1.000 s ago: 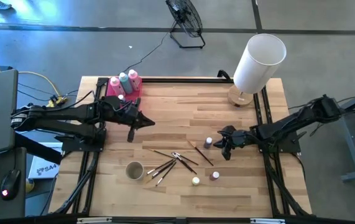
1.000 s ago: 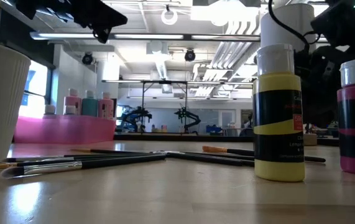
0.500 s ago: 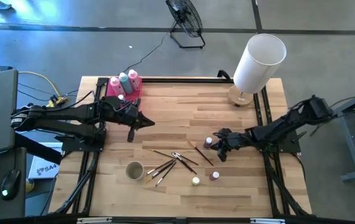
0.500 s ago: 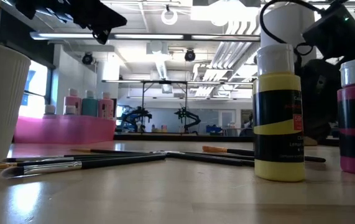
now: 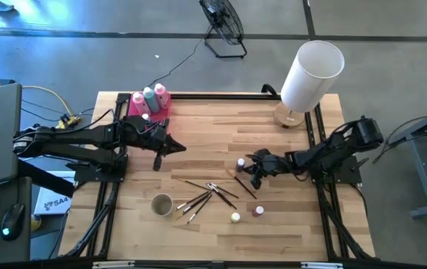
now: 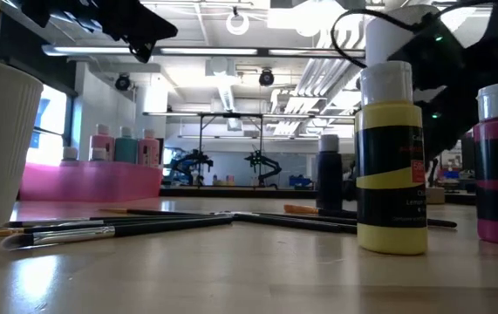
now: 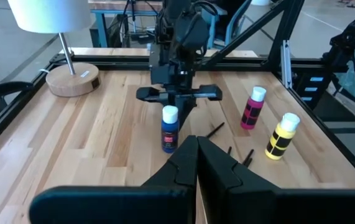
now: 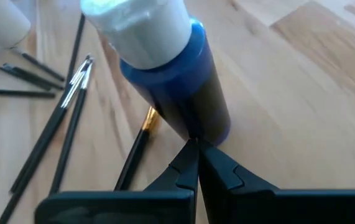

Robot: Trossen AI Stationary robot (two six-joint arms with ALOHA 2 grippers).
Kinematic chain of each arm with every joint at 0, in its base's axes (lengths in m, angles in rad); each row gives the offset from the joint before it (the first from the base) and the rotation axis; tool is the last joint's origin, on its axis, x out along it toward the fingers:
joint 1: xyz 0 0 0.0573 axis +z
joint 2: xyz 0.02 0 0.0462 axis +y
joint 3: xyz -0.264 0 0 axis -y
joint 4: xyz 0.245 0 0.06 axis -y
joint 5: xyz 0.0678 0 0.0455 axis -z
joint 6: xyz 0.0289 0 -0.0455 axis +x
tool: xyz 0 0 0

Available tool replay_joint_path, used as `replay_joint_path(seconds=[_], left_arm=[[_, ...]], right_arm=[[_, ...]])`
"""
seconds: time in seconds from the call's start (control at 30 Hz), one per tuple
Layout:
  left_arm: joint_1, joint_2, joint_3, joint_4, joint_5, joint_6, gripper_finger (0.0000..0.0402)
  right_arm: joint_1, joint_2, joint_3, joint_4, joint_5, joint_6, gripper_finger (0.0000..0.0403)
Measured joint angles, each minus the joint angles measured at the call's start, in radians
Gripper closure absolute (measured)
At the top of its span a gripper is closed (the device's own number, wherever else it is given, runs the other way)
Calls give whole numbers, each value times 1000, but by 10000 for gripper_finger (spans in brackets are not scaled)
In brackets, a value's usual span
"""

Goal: Pick & Place Paint Supplies
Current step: Move the small blue paint bottle to the center of the table

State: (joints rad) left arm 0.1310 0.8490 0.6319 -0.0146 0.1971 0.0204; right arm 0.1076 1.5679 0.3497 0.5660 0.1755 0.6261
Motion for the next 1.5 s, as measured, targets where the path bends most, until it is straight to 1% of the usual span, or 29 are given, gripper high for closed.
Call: replay_joint_path(seconds=[0.17, 0.53, 0.83, 1.13, 1.3, 1.5], left_arm=[[0, 0, 0, -26, 0, 0, 398], [0, 0, 0, -41, 0, 0, 398], [0, 0, 0, -41, 0, 0, 398], [0, 0, 1, -42, 0, 0, 398], [0, 0, 1, -48, 1, 0, 398], [0, 0, 1, -48, -4, 0, 398]], right_arm=[[-40, 66, 61, 1, -27, -29, 400], [-111, 164, 171, 45, -29, -121, 400], [-156, 255, 274, 52, -107, -187, 400], [-180, 354, 382, 53, -95, -261, 400], [-205, 357, 404, 59, -51, -305, 400], [-235, 356, 406, 75, -62, -317, 400]])
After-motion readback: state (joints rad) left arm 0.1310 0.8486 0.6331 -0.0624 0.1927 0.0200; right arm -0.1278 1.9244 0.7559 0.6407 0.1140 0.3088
